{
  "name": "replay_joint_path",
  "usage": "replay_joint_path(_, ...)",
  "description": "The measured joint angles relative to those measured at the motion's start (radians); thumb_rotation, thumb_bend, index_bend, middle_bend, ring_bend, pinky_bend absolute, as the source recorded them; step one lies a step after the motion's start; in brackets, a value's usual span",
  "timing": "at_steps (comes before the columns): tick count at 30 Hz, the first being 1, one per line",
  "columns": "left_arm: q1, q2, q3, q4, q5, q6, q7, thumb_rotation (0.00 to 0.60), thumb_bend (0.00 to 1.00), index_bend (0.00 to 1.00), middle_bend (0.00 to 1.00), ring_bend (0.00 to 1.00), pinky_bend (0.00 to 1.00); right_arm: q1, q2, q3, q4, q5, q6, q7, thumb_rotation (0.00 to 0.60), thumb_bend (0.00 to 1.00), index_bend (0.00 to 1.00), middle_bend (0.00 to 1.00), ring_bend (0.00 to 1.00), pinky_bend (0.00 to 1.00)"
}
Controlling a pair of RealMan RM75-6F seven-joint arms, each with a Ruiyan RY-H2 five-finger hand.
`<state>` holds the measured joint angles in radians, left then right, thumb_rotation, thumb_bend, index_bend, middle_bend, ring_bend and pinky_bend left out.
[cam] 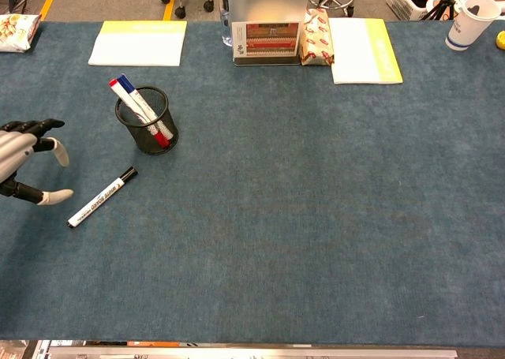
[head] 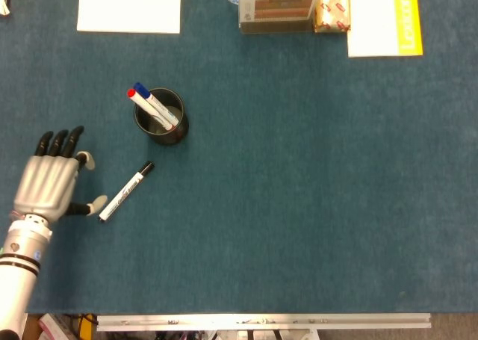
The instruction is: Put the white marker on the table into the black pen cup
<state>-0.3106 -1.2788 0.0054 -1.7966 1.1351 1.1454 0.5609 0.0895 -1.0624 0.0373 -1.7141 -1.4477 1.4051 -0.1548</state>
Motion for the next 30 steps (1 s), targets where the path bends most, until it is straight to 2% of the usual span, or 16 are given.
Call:
replay_joint_path(14,-0.016,-0.086,0.042,0.012,0.004,-0.004,0.059,0.426,0.19,0.33,0.00,0.00,0.00,0.000,0.006,-0.001,-0.007,0.002,-0.004,-0.001,0.600,0.57,0.34,0.31,0.45,0.69)
replay_joint_path(19,-0.017,-0.095,0.051,0.016,-0.002,-0.002,0.064,0.484,0.19,0.33,0.00,0.00,0.00,0.000,0.007,-0.001,-0.008,0.002,-0.004,-0.001,0.600,0.57,0.34,0.32,0.45,0.69)
replay_joint_path(30,-0.009,-0.109,0.068,0.046,0.028,0.032,0.077,0.500,0.19,0.33,0.00,0.00,0.00,0.000,0.009,-0.002,-0.013,0.008,-0.009,-0.009,0.600,0.57,0.34,0.33,0.45,0.69)
